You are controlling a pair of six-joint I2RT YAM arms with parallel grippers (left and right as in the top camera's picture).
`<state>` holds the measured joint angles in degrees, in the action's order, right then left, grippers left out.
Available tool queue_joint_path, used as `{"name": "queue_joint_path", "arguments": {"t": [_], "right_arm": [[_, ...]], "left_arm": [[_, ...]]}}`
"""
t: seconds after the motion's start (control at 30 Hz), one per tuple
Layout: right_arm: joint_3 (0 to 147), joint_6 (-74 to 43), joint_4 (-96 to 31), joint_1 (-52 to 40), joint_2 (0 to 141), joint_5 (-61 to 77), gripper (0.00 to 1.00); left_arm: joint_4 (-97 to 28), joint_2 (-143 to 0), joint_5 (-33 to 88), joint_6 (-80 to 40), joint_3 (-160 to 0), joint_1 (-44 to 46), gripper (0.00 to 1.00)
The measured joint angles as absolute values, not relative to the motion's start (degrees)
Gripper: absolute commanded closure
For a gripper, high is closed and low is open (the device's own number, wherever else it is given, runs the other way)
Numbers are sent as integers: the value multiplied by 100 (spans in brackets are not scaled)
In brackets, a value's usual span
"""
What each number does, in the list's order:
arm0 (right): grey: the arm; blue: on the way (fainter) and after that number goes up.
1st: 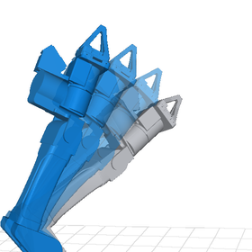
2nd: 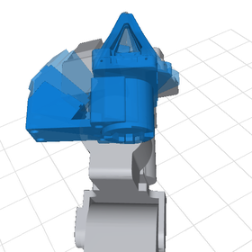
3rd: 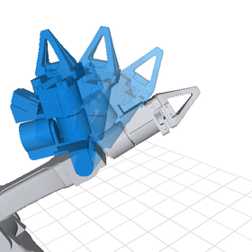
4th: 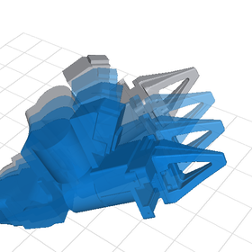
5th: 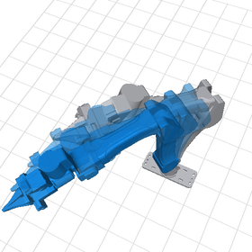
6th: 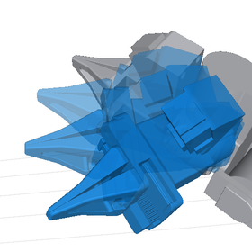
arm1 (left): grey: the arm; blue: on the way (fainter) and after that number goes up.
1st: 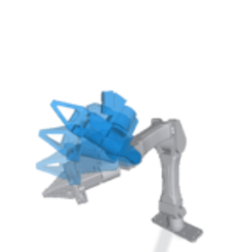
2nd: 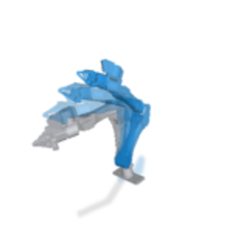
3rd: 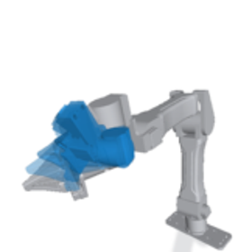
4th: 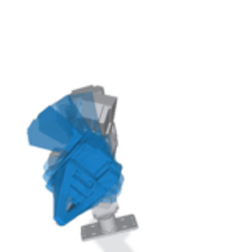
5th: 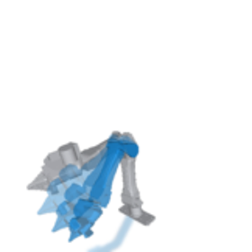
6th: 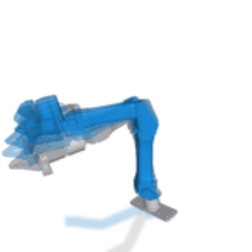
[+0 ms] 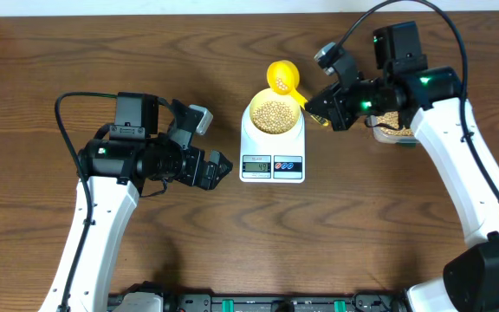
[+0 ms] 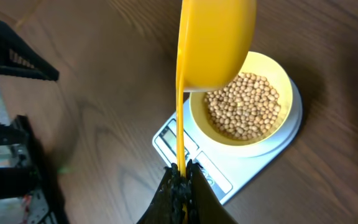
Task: Scoop item into bowl and weigh 50g on scale
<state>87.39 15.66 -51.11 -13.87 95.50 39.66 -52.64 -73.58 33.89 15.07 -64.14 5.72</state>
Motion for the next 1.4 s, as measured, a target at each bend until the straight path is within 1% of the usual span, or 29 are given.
{"name": "queue_joint_path", "arguments": {"t": [0.77, 1.4], "right_arm": [[8739, 1568, -5046, -1444, 9727, 3573, 99], [8739, 1544, -5100, -1444, 9727, 3511, 99]], "left_arm": [[-5264, -7358, 3389, 1507, -6414, 572, 2], [-5264, -7358, 3389, 1507, -6416, 572, 2]]}}
